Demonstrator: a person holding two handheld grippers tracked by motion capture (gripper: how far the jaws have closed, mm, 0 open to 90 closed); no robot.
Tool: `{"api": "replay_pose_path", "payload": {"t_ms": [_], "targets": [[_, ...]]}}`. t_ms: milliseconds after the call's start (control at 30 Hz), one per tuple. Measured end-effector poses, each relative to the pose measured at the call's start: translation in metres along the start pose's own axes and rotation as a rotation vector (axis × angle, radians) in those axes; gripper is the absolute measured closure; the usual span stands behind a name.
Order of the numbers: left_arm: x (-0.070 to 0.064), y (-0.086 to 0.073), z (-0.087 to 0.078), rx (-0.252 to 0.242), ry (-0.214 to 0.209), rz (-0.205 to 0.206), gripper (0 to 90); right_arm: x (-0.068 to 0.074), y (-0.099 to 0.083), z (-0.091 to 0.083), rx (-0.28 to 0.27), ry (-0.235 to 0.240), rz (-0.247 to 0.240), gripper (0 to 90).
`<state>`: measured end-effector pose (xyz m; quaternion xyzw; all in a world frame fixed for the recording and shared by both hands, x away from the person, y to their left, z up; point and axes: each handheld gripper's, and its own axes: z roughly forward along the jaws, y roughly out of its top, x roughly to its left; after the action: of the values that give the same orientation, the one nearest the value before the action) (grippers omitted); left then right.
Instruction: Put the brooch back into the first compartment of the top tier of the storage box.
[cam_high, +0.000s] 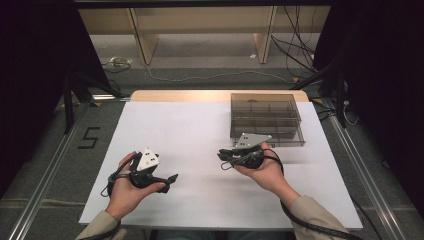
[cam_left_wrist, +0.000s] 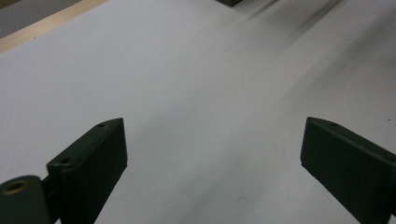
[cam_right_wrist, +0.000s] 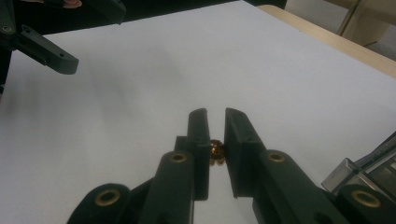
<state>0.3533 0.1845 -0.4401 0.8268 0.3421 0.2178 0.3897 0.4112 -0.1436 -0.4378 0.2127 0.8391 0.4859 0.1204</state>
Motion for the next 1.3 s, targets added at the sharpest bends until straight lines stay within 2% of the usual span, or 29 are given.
{"api": "replay_pose_path", "payload": {"t_ms": [1300], "targets": [[0.001, 0.0, -0.001, 0.001, 0.003, 0.002, 7.3, -0.011, -0.006, -0.016, -0.009, -0.037, 0.016, 81.7]]}}
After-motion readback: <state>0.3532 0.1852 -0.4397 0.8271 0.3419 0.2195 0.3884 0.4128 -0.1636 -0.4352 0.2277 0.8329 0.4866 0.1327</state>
